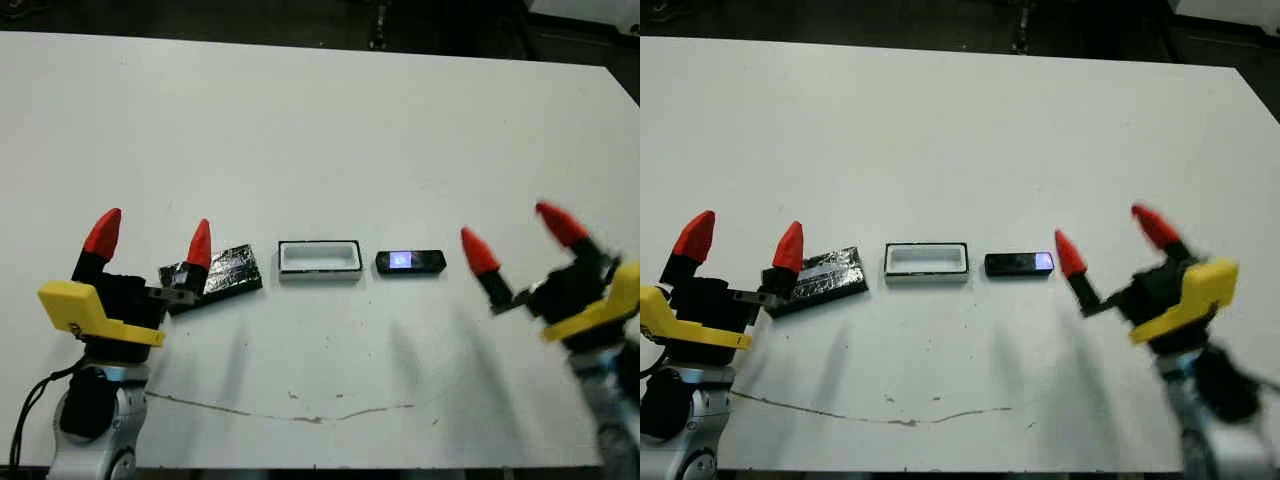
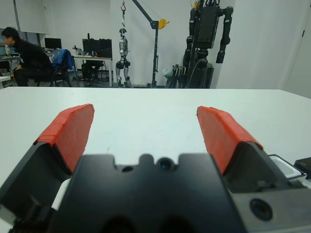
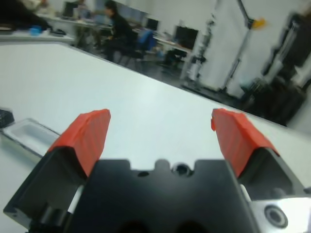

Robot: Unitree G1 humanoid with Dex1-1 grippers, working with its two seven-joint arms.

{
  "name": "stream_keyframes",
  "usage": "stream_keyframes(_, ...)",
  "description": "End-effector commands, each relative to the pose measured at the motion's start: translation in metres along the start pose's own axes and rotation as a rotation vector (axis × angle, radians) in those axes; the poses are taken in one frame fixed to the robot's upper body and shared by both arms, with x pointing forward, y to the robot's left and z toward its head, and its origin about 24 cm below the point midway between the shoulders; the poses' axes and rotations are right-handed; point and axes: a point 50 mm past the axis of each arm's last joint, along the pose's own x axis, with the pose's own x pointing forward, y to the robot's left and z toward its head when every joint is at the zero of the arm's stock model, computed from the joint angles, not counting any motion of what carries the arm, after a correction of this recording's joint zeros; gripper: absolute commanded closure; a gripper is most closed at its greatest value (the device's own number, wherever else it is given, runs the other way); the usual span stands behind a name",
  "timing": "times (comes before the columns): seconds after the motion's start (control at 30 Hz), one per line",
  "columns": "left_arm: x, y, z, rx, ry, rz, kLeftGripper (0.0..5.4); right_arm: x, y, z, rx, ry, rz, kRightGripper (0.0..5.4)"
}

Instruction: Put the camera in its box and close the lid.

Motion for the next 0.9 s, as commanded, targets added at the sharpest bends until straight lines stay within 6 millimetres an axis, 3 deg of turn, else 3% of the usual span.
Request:
stream_keyframes(0.03,-0.002,0.001,-0.004,-0.002,0.021,-0.003,0.02,0.019,-0.027,0.012,-0.091,0.046,0.157,0.0)
stream_keyframes(0.2,-0.002,0.001,-0.007,-0.027,0.026,-0.005,0.02,0.056,-0.048,0.025,-0.264,0.155,0.342,0.0)
stream_keyframes(0.43,-0.002,0.0,-0.006,-0.018,0.025,0.004,0.02,0.087,-0.05,0.027,-0.382,0.285,0.689,0.0)
stream_keyframes(0.63,-0.003,0.001,-0.007,-0.016,0.028,0.009,0.02,0.1,-0.042,0.02,-0.403,0.462,0.965,0.0)
stream_keyframes(0.9,-0.003,0.001,-0.008,-0.019,0.029,0.013,0.02,0.105,-0.02,0.004,-0.495,0.496,1.186,0.0)
